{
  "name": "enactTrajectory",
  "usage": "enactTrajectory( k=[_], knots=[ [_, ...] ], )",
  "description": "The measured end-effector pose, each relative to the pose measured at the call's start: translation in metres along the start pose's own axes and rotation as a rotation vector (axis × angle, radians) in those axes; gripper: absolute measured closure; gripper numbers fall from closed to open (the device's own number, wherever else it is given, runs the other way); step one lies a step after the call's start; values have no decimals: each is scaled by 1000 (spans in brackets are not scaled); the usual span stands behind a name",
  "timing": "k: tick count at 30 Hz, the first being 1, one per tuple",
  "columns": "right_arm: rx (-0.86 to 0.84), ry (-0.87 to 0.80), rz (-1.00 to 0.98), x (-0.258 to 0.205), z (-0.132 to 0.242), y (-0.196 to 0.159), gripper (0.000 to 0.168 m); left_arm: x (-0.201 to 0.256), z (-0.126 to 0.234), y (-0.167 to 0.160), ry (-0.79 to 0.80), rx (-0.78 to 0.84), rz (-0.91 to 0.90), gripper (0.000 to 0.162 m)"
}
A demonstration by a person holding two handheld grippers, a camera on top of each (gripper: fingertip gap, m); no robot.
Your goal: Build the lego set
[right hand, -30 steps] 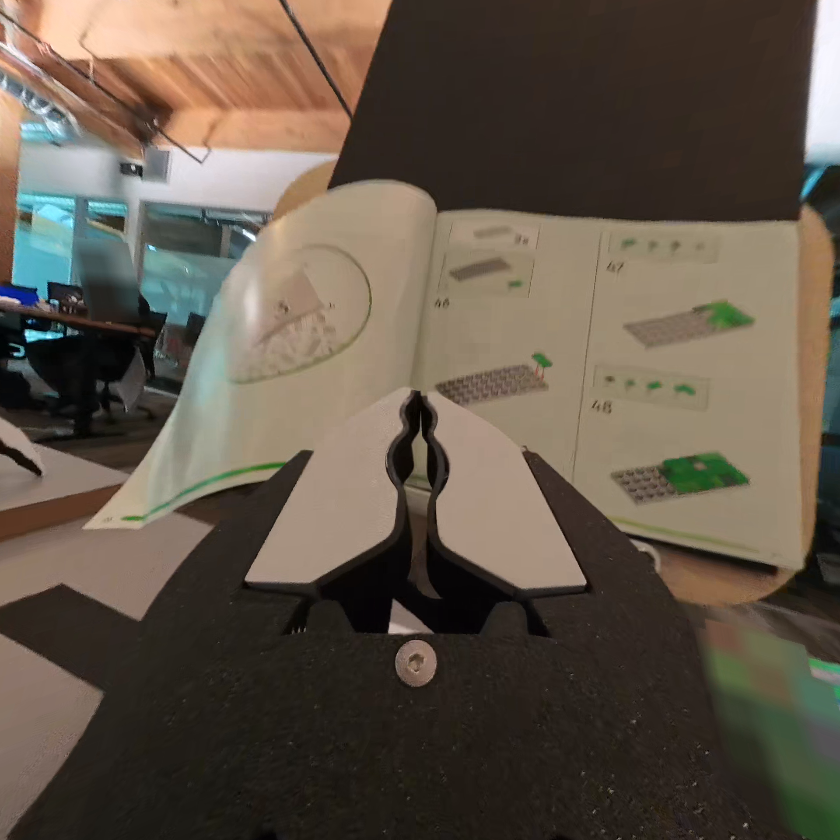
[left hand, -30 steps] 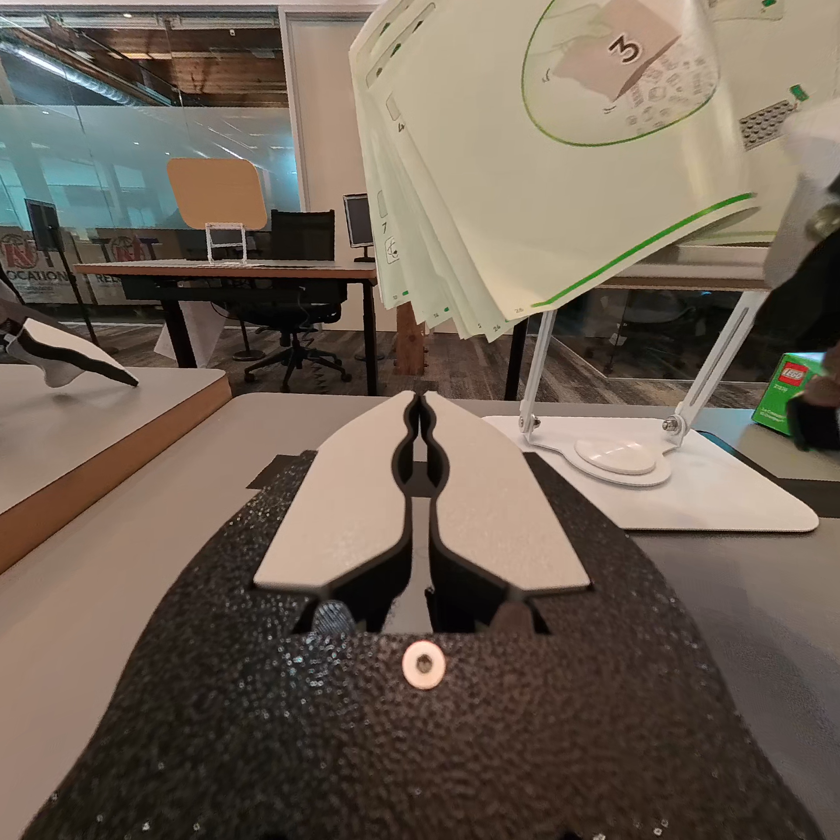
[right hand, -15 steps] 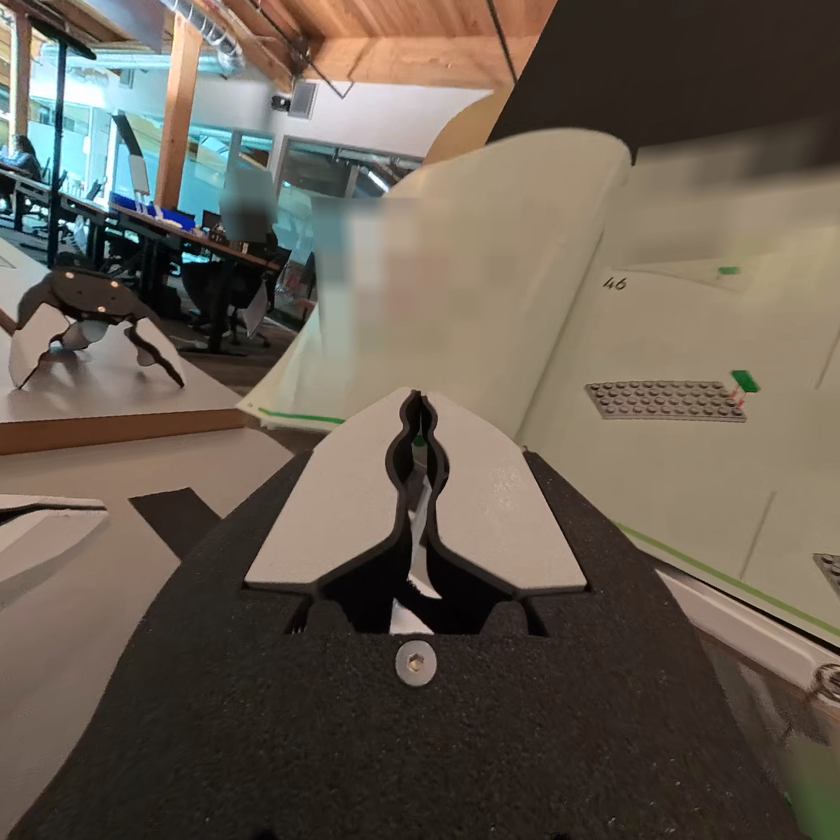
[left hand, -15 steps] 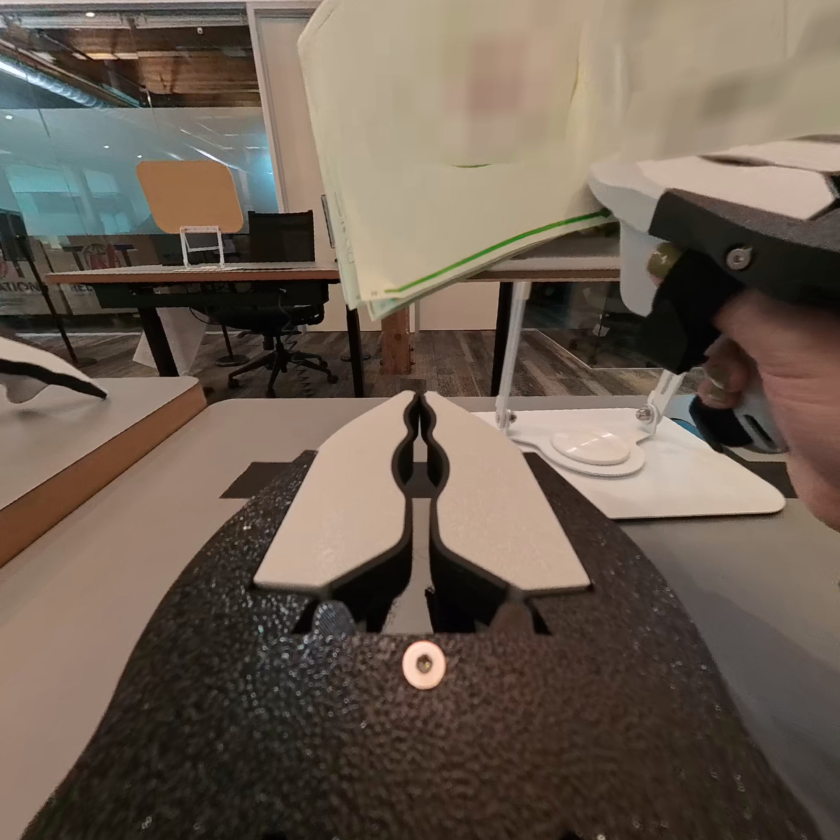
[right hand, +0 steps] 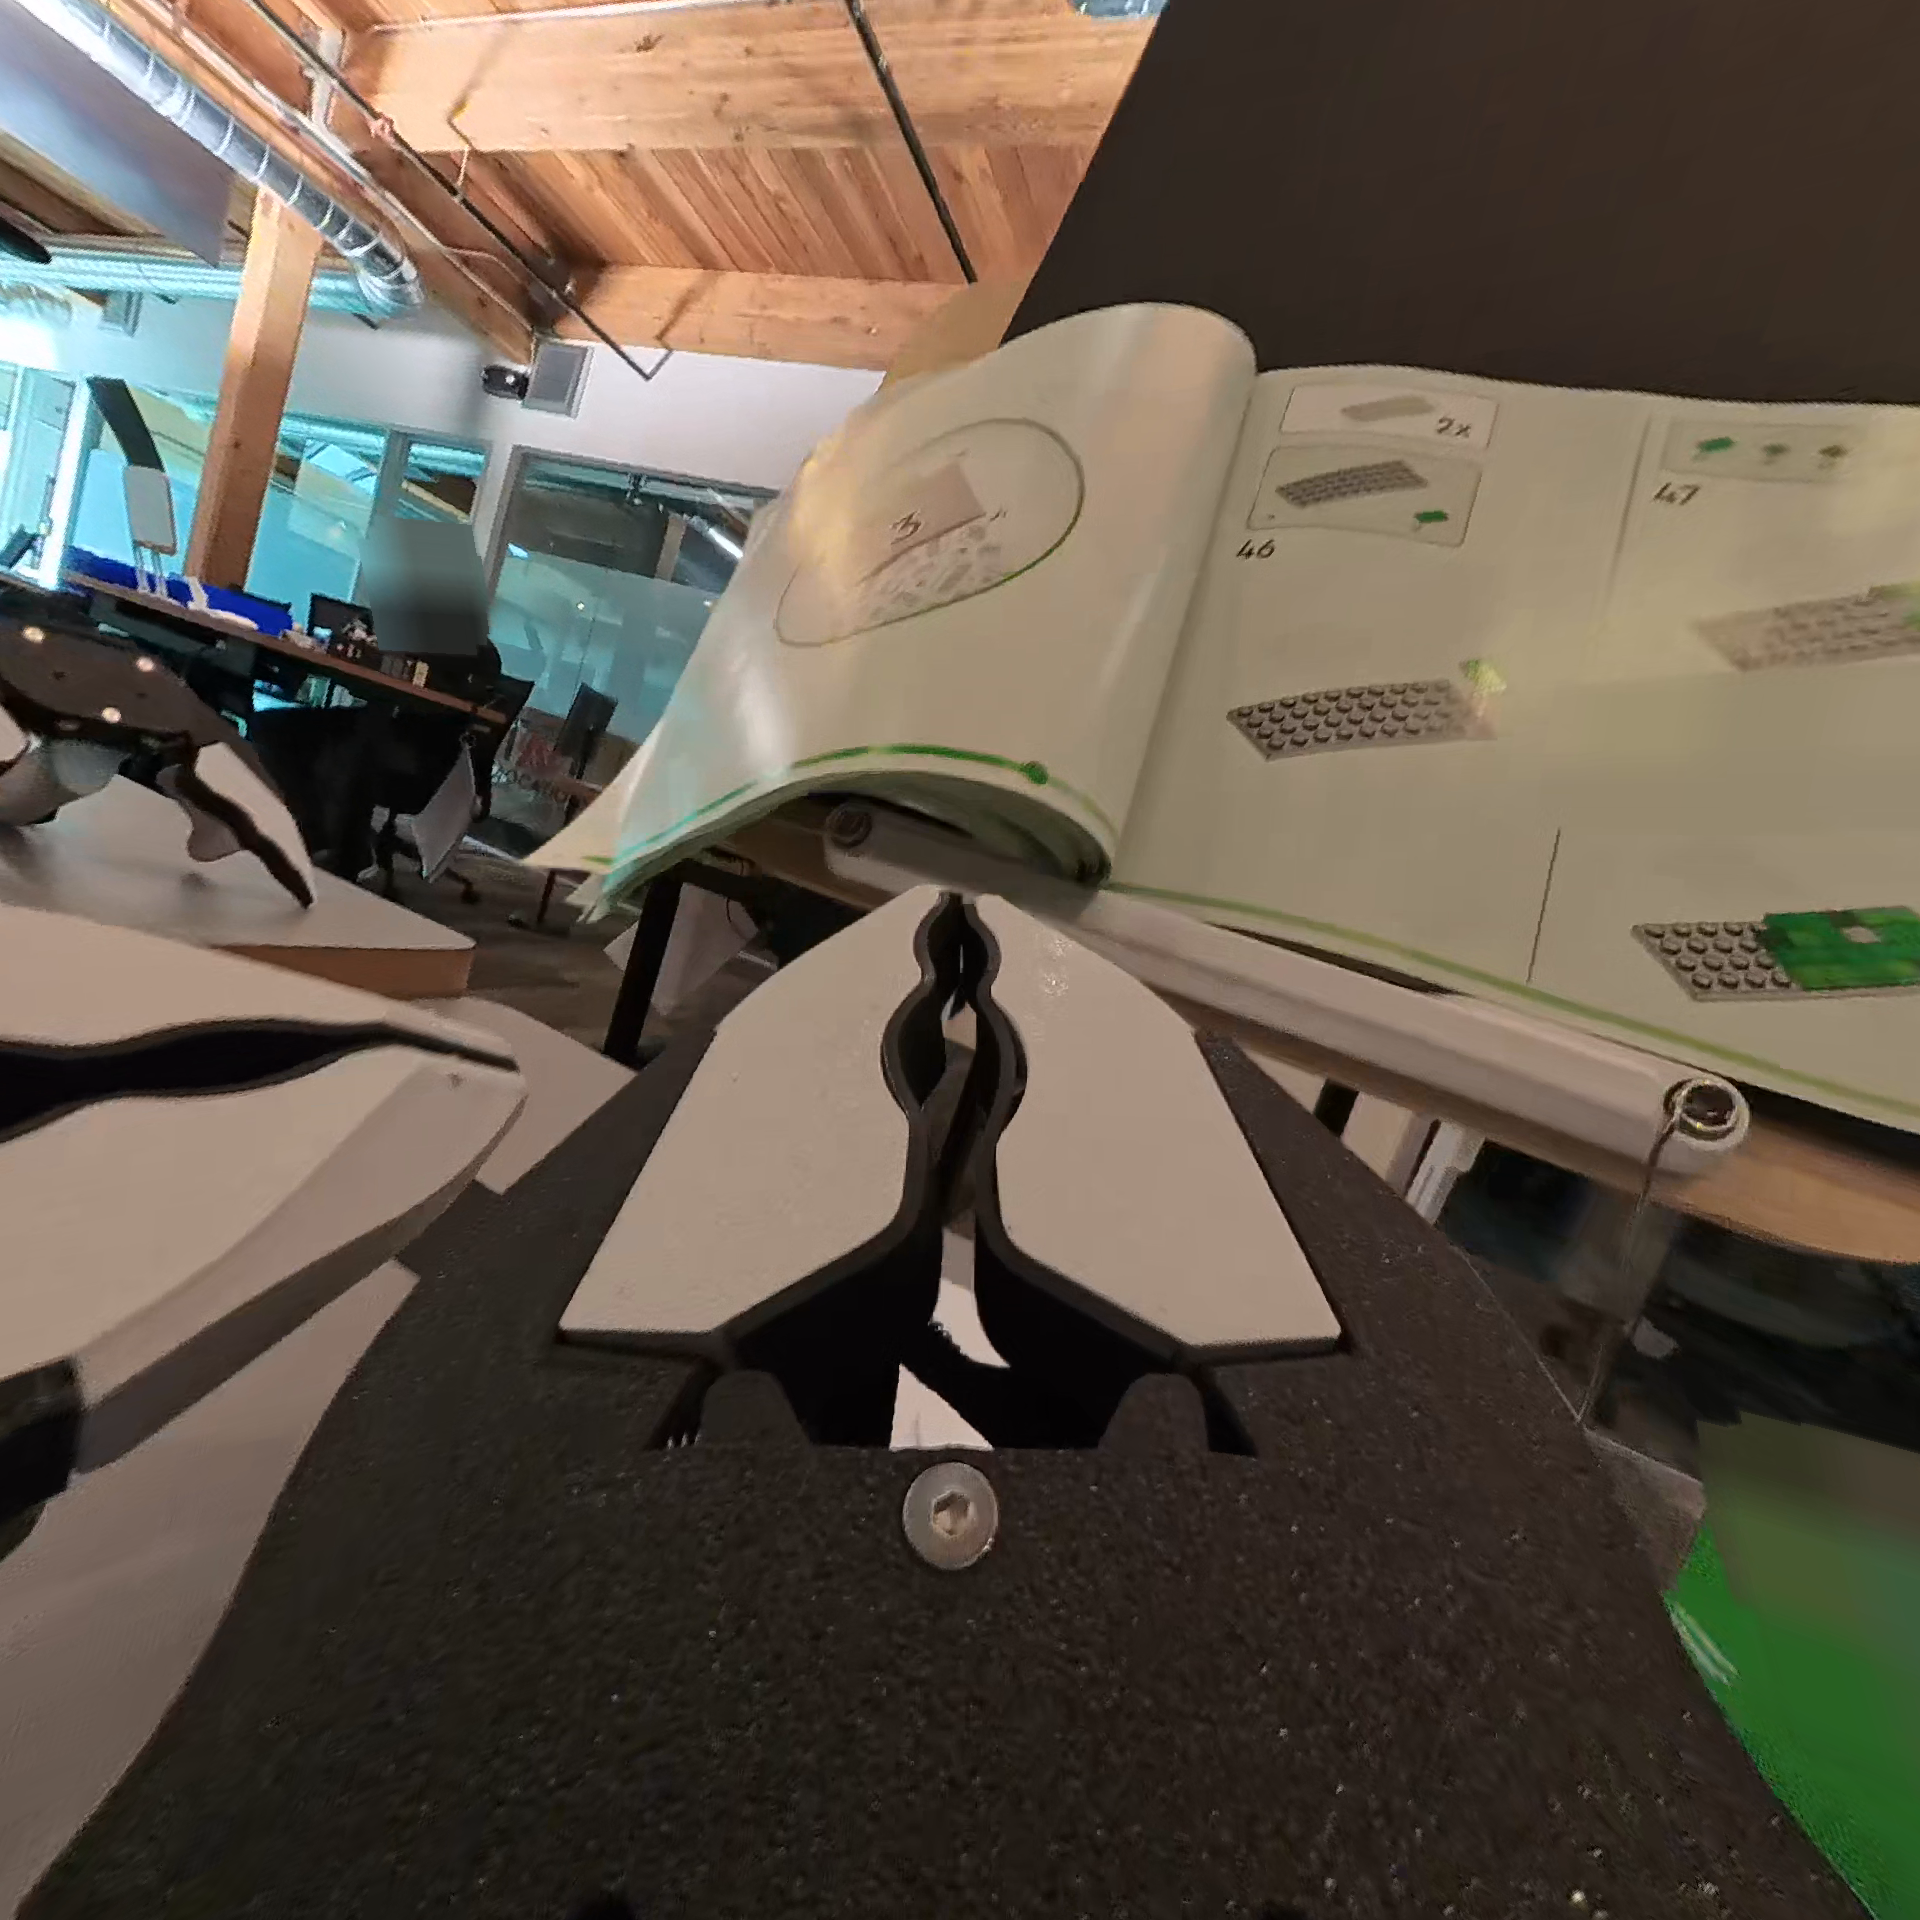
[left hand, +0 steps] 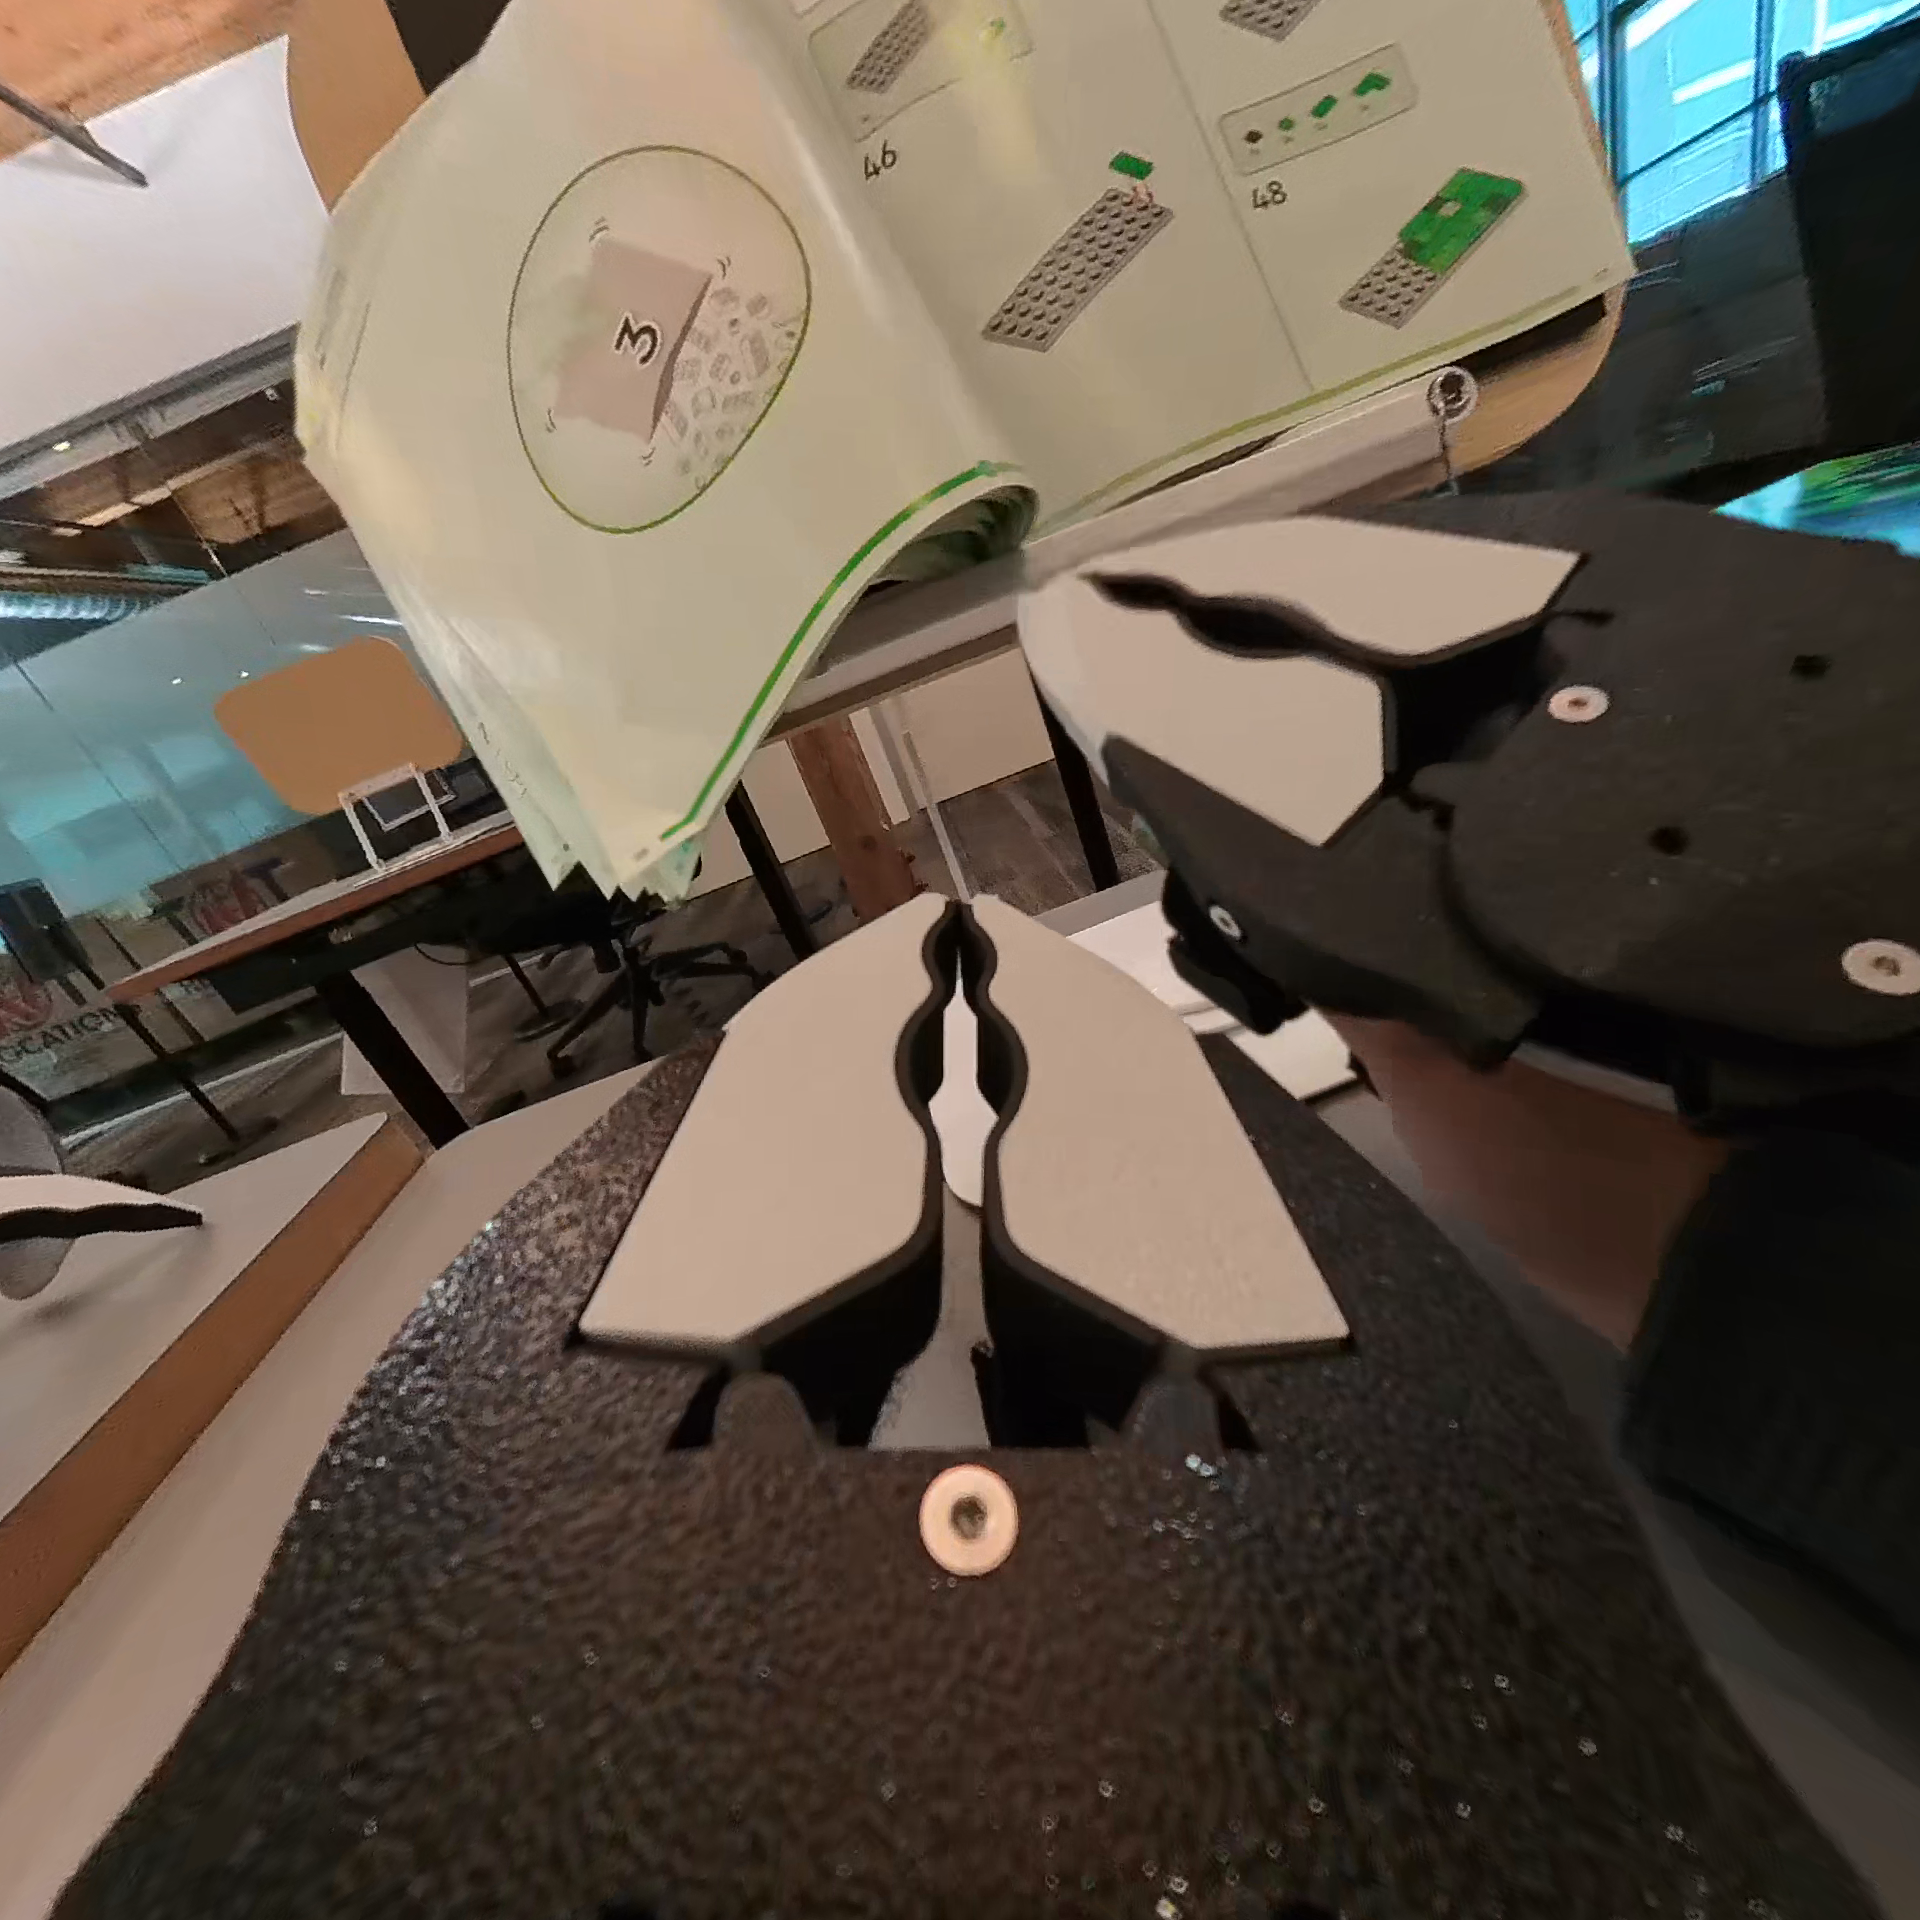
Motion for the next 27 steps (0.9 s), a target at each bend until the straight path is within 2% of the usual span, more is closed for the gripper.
enactTrajectory(
  k=[7, 11, 23, 27],
  knots=[
    [-29, 73, -45, -14, 35, 13, 168, 7, 27, 2, -45, -5, 86, 162],
    [-38, 155, -44, -34, 59, 27, 168, 5, 62, 6, -26, -7, 75, 162],
    [-65, 364, -37, -88, 143, 74, 168, -43, 170, 0, 146, -78, 74, 162],
    [-130, 346, 106, -94, 166, 78, 168, -49, 204, 2, 188, -108, 4, 162]
  ],
)
Point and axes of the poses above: each gripper's, where its closed fingertips meet, z back along the fingers, y out of its top, x = y × z across the jaws, the point moved 4 cm from there along z, back along the fingers, and after that the axes turned 3 degrees about -y, right-handed, at the moved point
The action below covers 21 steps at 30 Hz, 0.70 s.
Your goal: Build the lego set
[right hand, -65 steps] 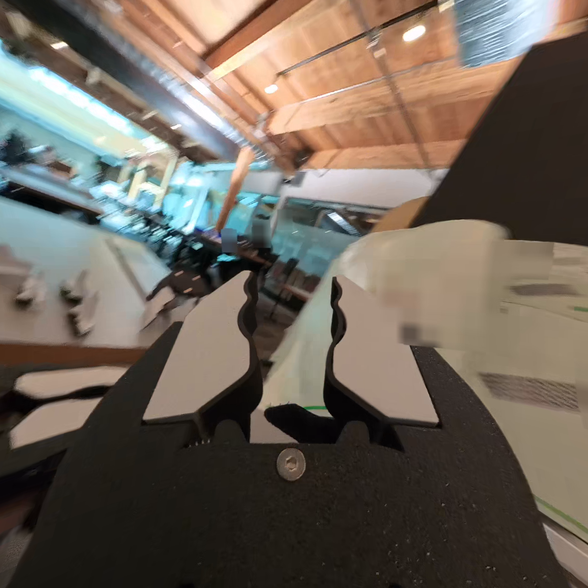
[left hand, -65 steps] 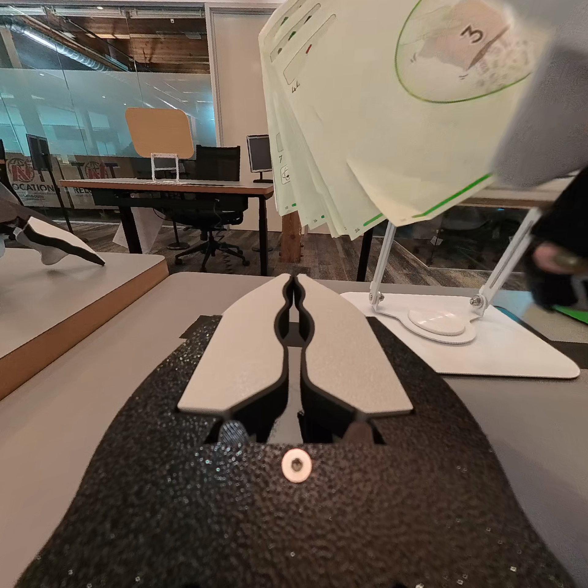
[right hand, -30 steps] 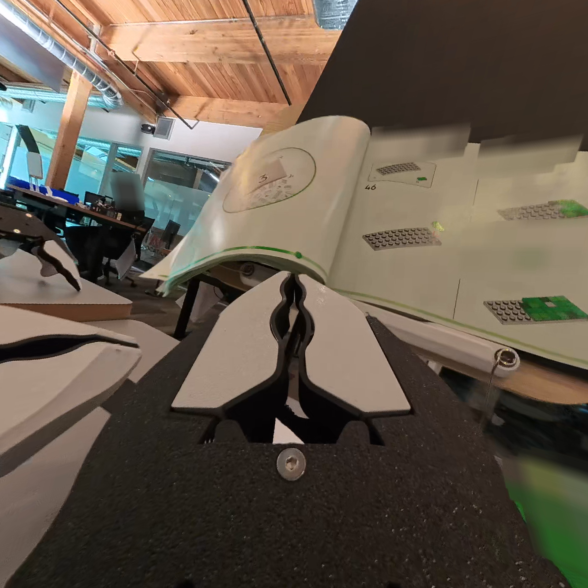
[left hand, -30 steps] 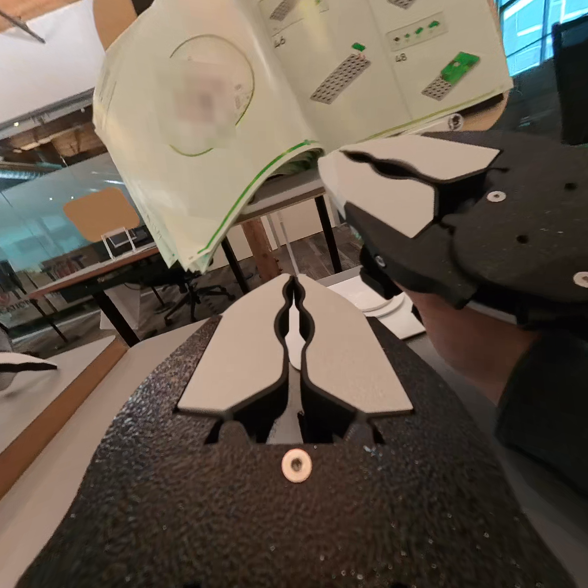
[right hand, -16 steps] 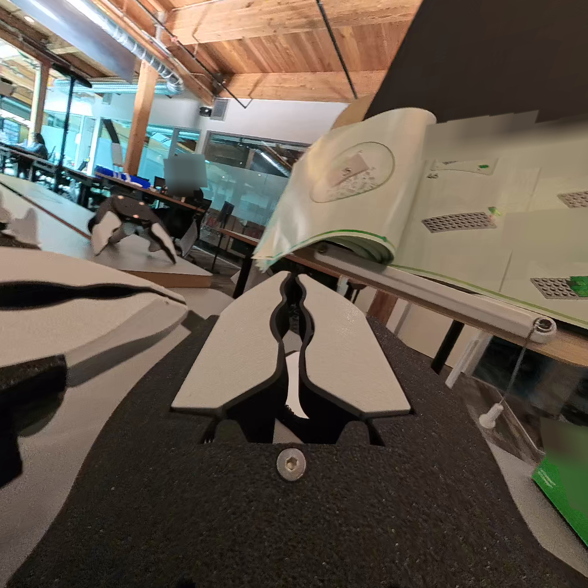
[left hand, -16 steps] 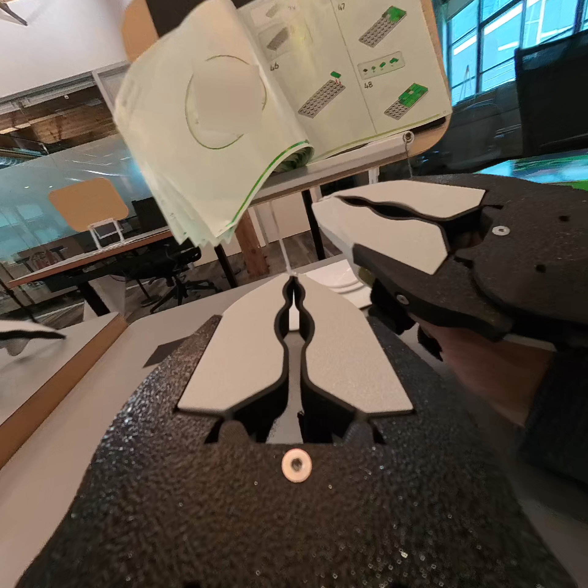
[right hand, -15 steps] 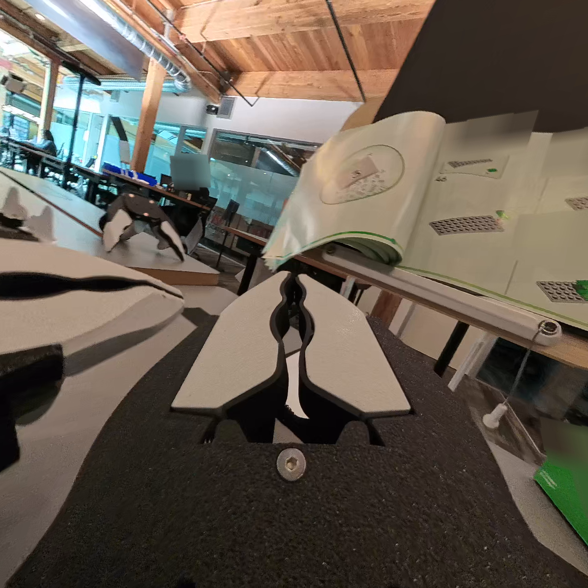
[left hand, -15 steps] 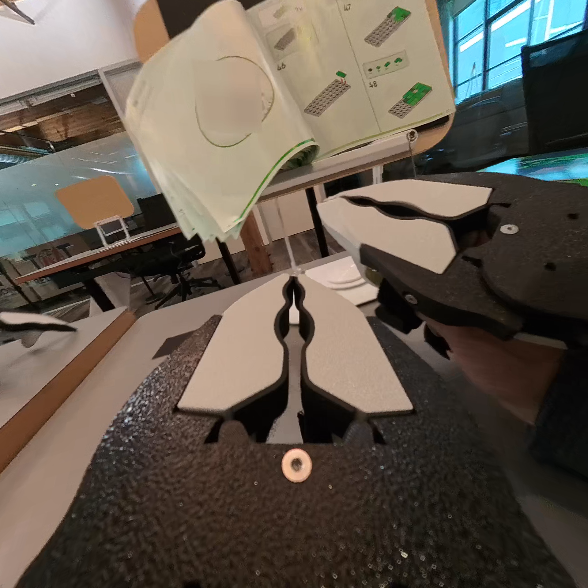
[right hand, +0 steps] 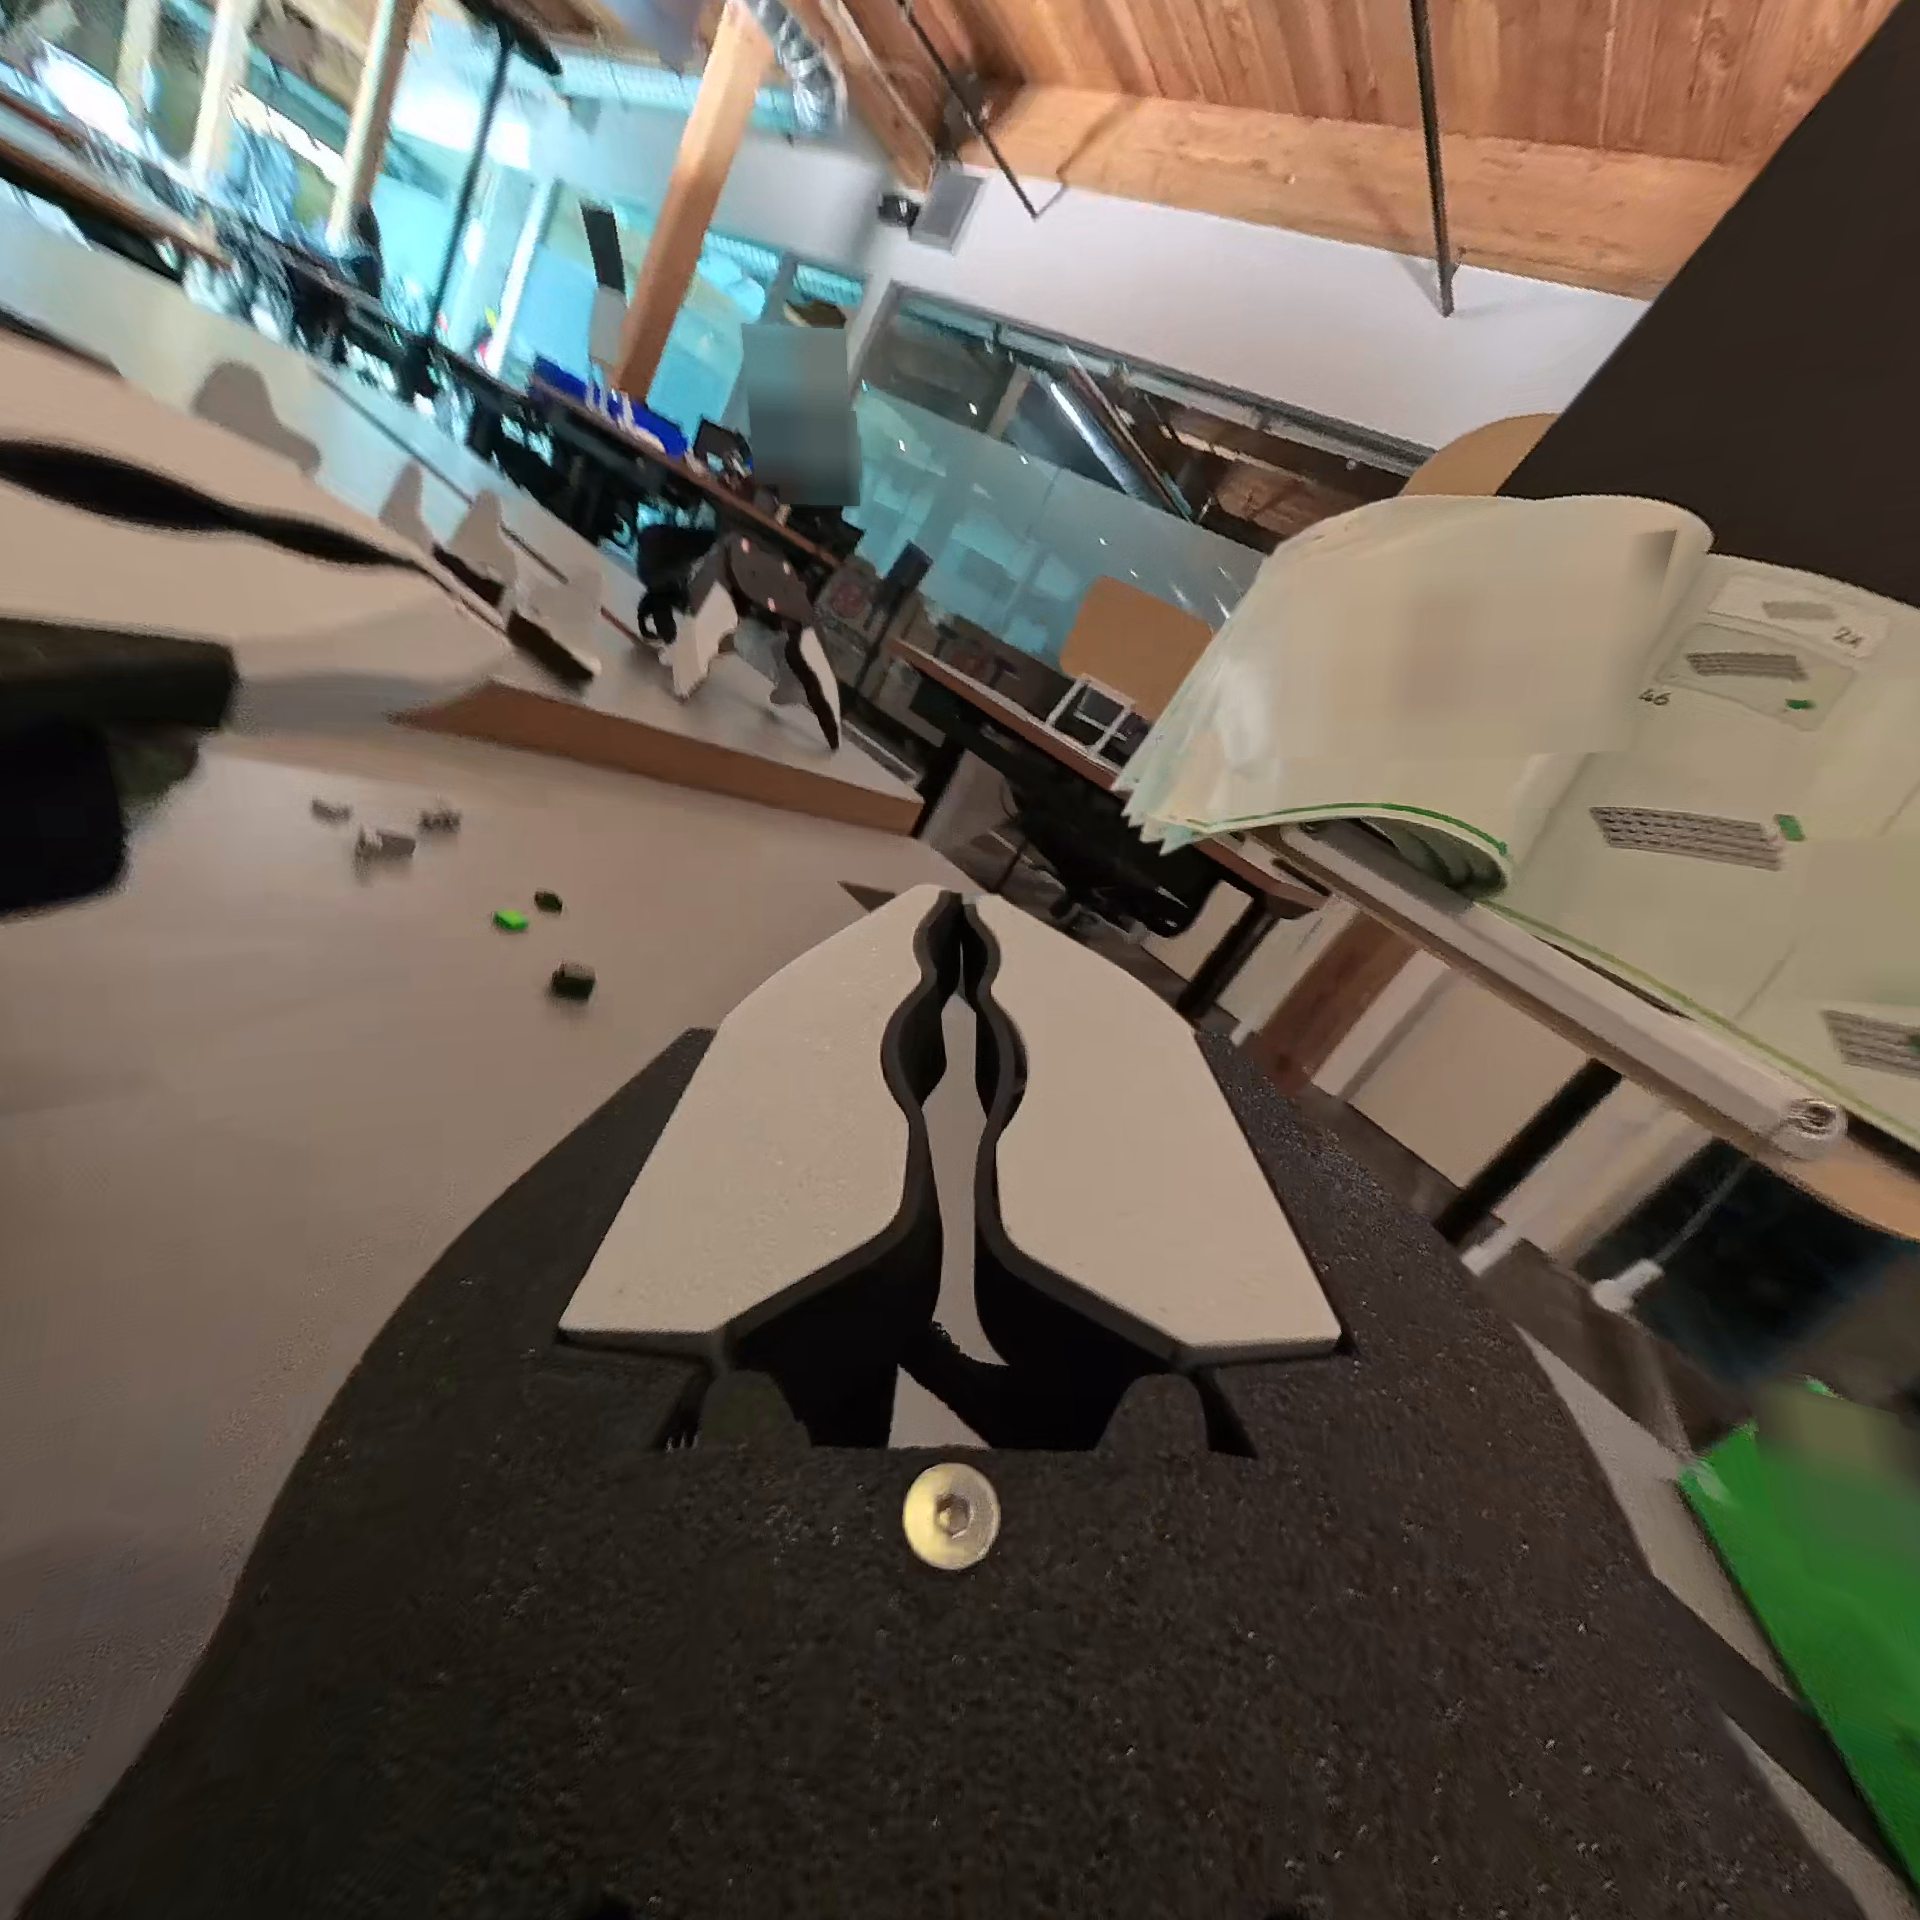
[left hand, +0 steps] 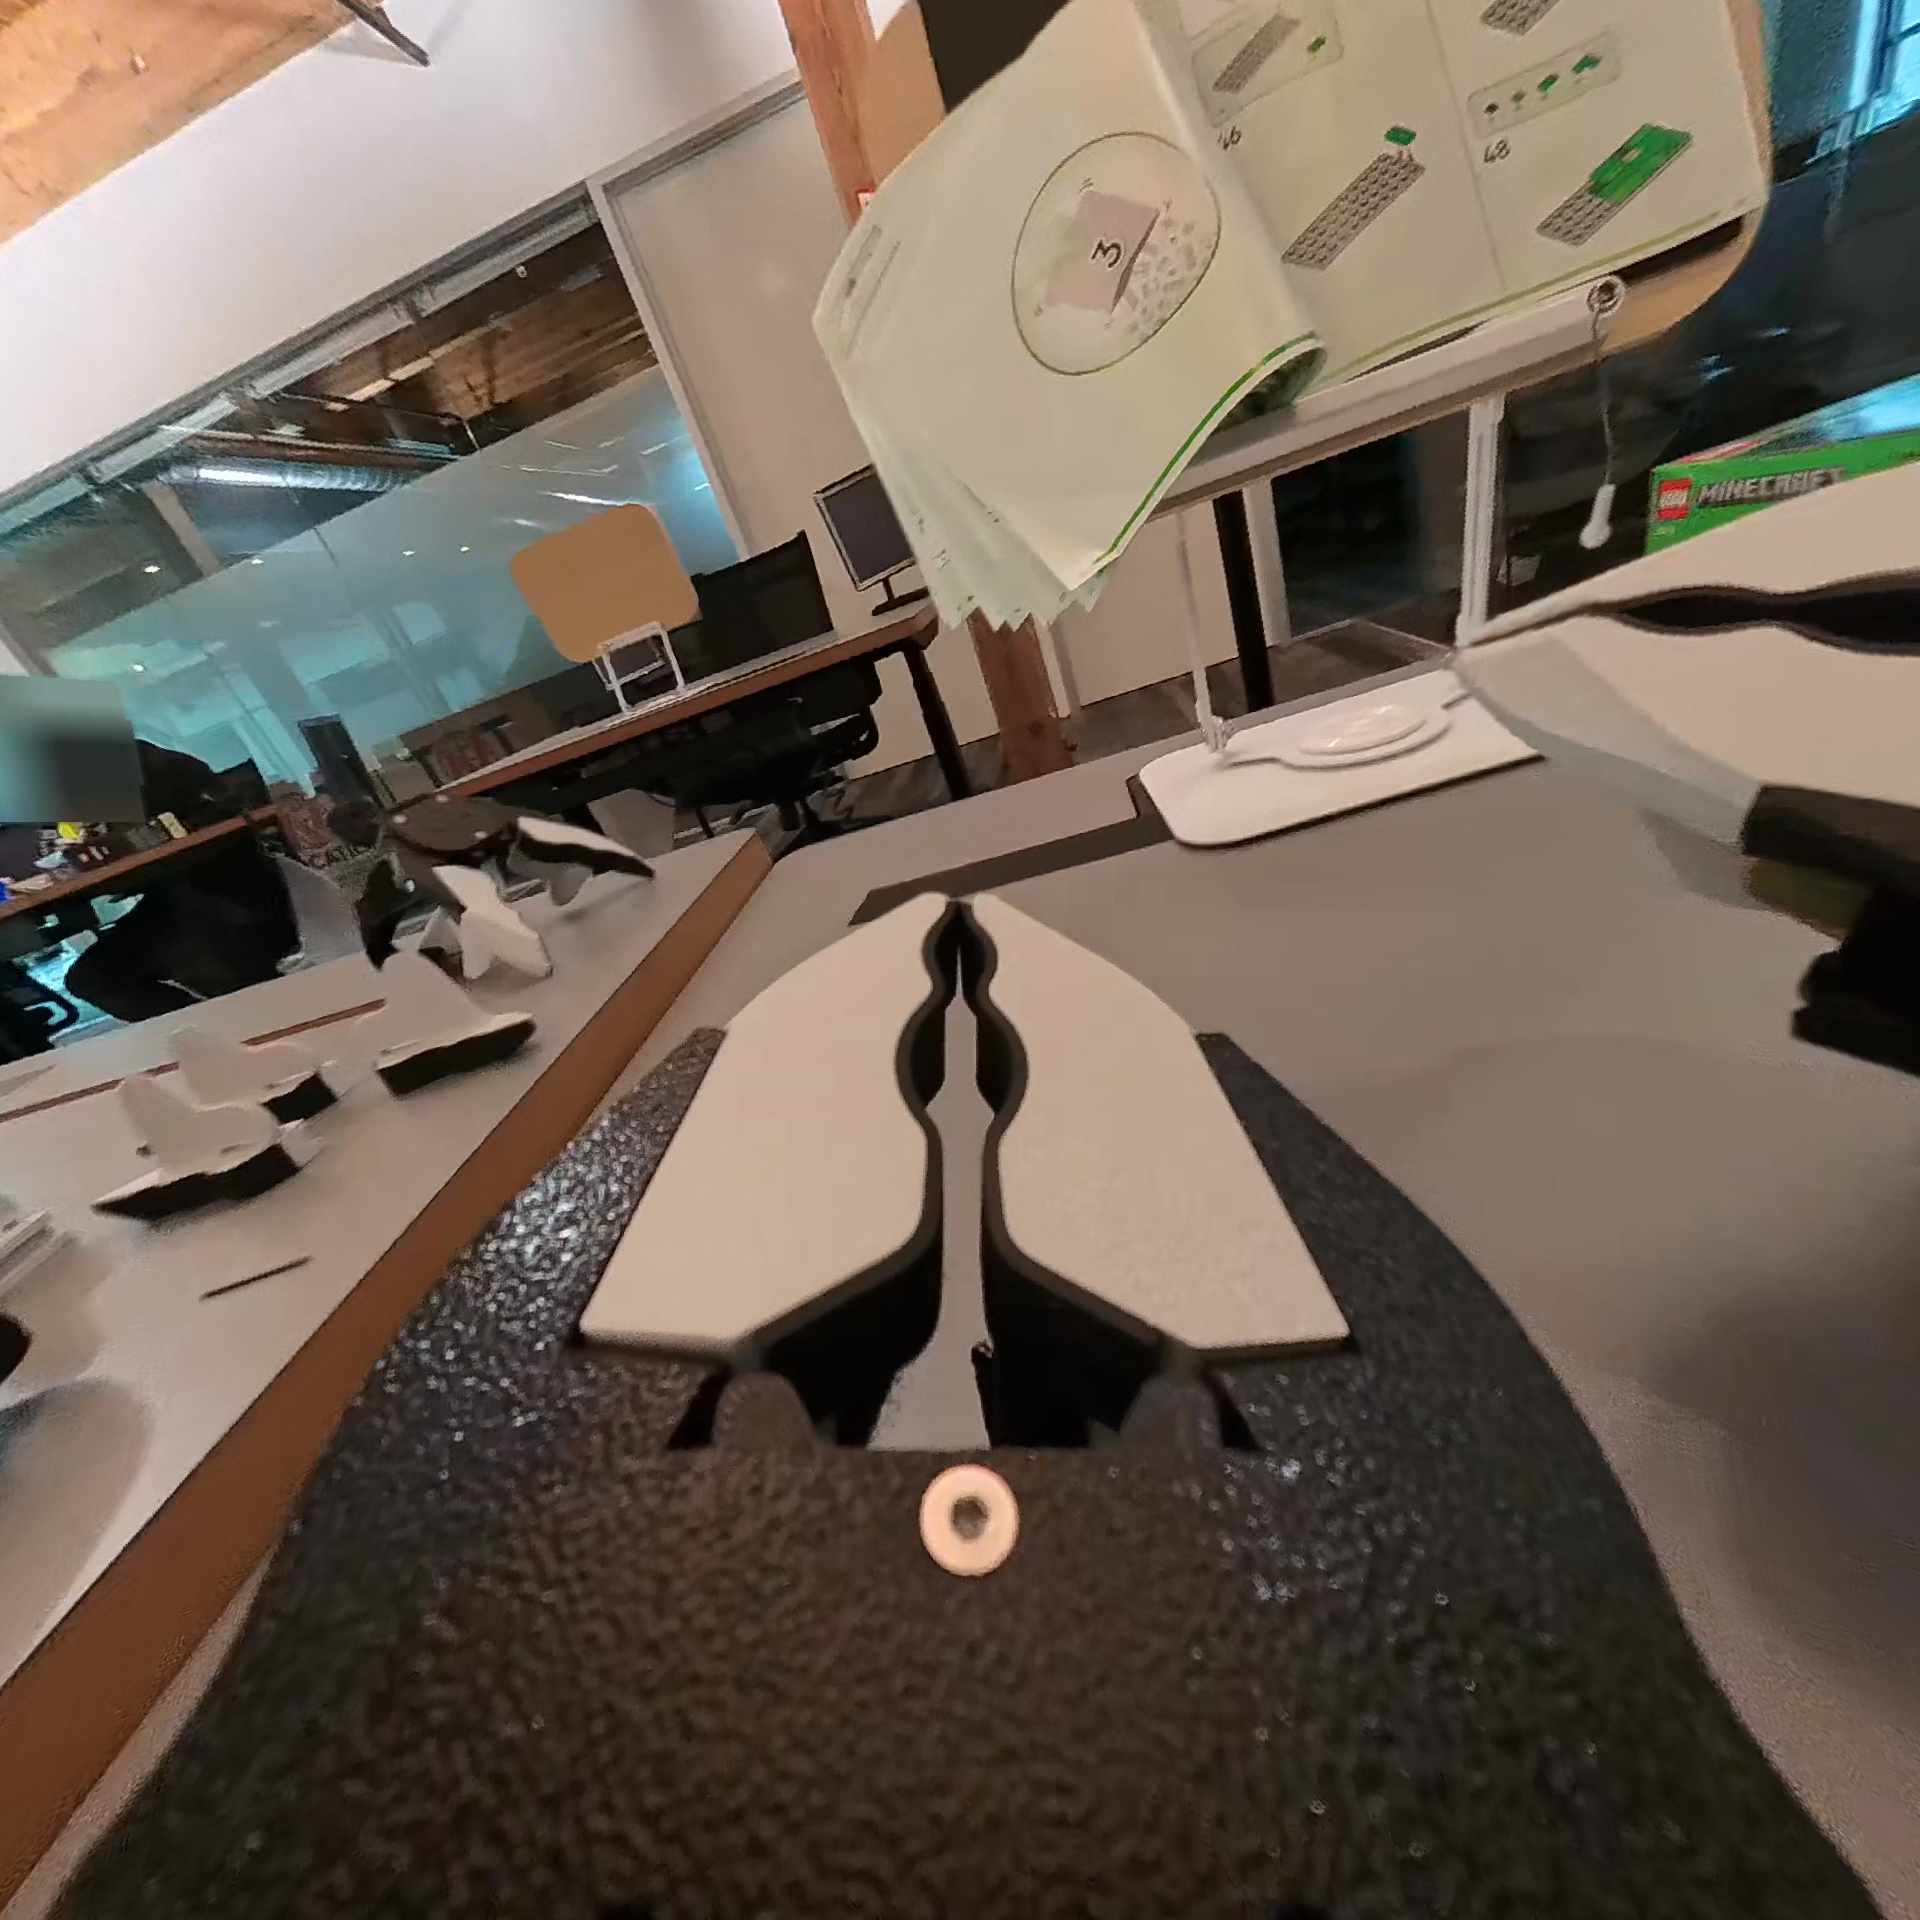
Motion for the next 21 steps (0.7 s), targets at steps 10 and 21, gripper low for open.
enactTrajectory(
  k=[10, 21],
  knots=[
    [-49, 97, -25, -27, 46, 16, 168, -5, 41, -8, -98, -65, 34, 162],
    [-51, 171, 19, -40, 42, 14, 168, 12, 34, -19, -194, -167, -47, 162]
  ],
)
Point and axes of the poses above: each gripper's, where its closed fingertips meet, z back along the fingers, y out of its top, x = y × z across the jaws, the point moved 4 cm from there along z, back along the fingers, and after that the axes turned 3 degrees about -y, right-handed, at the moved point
